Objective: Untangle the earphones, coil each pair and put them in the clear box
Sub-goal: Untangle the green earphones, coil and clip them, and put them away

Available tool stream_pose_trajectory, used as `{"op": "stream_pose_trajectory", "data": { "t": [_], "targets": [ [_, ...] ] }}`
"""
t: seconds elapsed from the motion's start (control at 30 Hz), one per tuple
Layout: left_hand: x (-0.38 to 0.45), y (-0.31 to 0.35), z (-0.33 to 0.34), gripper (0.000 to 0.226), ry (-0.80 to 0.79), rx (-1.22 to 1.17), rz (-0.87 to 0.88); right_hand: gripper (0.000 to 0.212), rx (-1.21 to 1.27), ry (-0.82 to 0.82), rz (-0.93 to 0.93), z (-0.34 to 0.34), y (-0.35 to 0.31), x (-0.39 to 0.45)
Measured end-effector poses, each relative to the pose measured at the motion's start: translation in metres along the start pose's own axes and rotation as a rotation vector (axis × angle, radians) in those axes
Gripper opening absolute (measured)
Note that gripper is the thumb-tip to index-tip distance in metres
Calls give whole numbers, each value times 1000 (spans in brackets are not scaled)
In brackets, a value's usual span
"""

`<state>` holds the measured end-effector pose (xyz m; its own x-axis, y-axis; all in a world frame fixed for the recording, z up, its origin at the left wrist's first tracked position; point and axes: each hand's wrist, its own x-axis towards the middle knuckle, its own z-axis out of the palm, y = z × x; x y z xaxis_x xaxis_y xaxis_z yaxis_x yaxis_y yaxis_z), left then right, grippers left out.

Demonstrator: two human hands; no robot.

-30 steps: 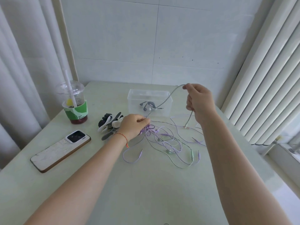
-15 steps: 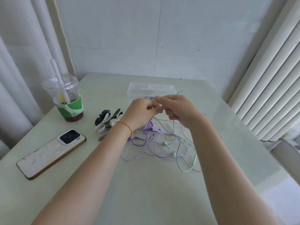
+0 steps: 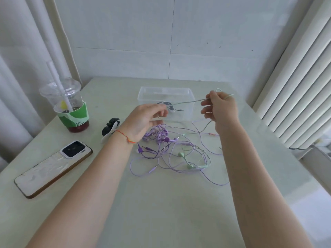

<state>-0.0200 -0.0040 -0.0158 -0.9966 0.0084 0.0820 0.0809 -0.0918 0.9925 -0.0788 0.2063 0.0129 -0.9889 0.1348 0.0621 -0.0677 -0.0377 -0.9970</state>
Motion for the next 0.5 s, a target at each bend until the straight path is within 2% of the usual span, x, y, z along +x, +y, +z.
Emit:
{"op": "stream_pose_trajectory", "data": {
  "t": [0.07, 0.13, 0.2, 0.27, 0.33, 0.4, 0.5],
  "targets": [
    [0, 2, -3, 33, 47, 35, 10, 20, -33, 58, -11, -4, 1, 3],
    [1, 5, -15, 33, 76, -224, -20, 22, -139, 96, -23, -13, 4, 9],
    [2, 10, -27, 32, 93, -571, -49, 24, -383, 88, -24, -24, 9, 15],
    [4, 13, -35, 27, 117, -645, -39, 20, -700, 31, -19, -33, 14, 20],
    [6, 11, -36, 26, 140, -470, -32, 27, -993, -41, 22, -35, 15, 20],
    [6, 8, -30, 25, 147, -145, -52, 43, -1190, -34, 46, -31, 10, 15],
    [1, 8, -17, 26, 45, 252, -104, 55, -1236, 116, -90, -23, -8, 2]
  ]
}}
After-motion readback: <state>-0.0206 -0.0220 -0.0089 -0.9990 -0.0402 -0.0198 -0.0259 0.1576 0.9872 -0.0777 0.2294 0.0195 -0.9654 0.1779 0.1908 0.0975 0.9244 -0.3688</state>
